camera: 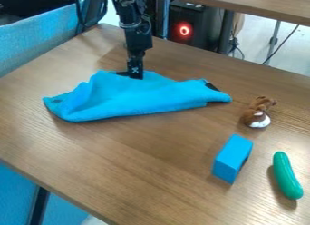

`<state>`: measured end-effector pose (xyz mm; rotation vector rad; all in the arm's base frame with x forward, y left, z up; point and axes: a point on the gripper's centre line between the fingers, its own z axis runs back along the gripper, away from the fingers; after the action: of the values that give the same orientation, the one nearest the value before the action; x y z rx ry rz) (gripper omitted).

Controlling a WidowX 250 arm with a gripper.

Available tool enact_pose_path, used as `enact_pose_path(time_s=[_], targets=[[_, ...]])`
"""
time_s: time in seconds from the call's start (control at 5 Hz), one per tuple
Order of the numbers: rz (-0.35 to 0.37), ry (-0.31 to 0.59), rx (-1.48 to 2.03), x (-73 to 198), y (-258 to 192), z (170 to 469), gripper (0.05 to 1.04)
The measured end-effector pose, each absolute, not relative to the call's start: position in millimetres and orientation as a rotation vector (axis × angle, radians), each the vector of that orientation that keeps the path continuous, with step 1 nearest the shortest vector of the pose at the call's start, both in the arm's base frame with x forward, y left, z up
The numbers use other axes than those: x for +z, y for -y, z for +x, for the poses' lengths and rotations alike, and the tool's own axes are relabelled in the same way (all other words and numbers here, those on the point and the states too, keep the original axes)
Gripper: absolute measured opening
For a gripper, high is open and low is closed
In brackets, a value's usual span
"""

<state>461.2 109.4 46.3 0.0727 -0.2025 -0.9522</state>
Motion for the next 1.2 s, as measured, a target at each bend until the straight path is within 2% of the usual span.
enact_pose_path(time_s=[0.2, 0.4, 0.6, 0.8, 1.0, 1.2], targets=[[0.068, 0.208, -0.961, 45.7, -108.2, 461.7, 0.412], [0.053, 0.21, -0.971, 44.0, -105.6, 459.5, 0.197], [0.016, 0.216, -0.979, 44.8, -102.7, 453.7, 0.085], [-0.023, 0.208, -0.971, 51.4, -97.2, 441.8, 0.062], [-0.022, 0.248, -0.968, 80.8, -88.8, 428.7, 0.059], [-0.009, 0.255, -0.974, 97.9, -76.9, 410.0, 0.059]])
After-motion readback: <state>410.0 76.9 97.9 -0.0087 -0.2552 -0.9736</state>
